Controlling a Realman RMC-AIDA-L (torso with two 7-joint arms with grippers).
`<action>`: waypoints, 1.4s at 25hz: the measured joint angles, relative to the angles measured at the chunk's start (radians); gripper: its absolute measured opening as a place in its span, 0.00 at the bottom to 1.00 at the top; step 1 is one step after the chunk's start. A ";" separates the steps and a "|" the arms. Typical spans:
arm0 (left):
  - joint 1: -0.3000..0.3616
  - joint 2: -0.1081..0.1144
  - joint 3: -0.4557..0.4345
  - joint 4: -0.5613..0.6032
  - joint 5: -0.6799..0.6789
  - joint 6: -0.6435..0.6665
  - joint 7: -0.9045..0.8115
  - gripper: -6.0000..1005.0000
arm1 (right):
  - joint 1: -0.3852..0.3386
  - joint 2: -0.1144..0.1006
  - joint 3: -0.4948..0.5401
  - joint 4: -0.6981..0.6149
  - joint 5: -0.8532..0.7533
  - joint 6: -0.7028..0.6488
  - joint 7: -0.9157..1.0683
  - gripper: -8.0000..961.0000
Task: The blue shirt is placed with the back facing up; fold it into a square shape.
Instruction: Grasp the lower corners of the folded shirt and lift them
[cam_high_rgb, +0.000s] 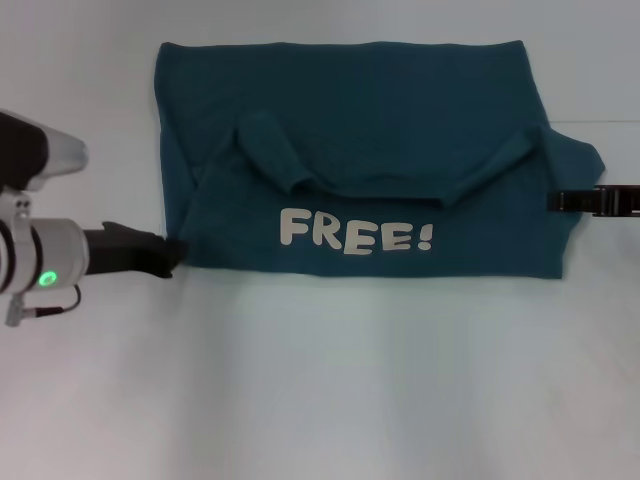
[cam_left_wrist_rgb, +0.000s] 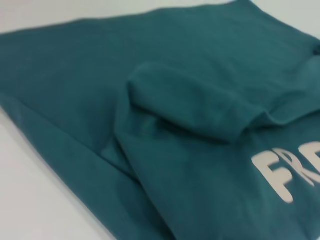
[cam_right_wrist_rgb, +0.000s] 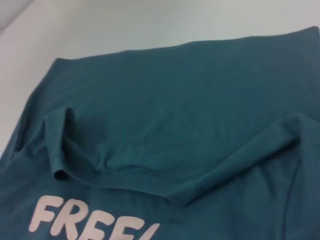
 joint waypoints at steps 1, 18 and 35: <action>0.004 0.000 -0.001 0.013 0.000 0.006 -0.009 0.05 | -0.001 0.000 -0.001 0.004 0.006 0.003 -0.007 0.67; -0.049 0.007 0.008 -0.050 0.026 -0.068 -0.052 0.37 | 0.043 -0.003 -0.019 0.076 0.022 0.049 -0.034 0.67; -0.097 0.006 0.055 -0.144 0.035 -0.187 -0.039 0.85 | 0.068 -0.006 -0.009 0.156 0.024 0.121 -0.062 0.67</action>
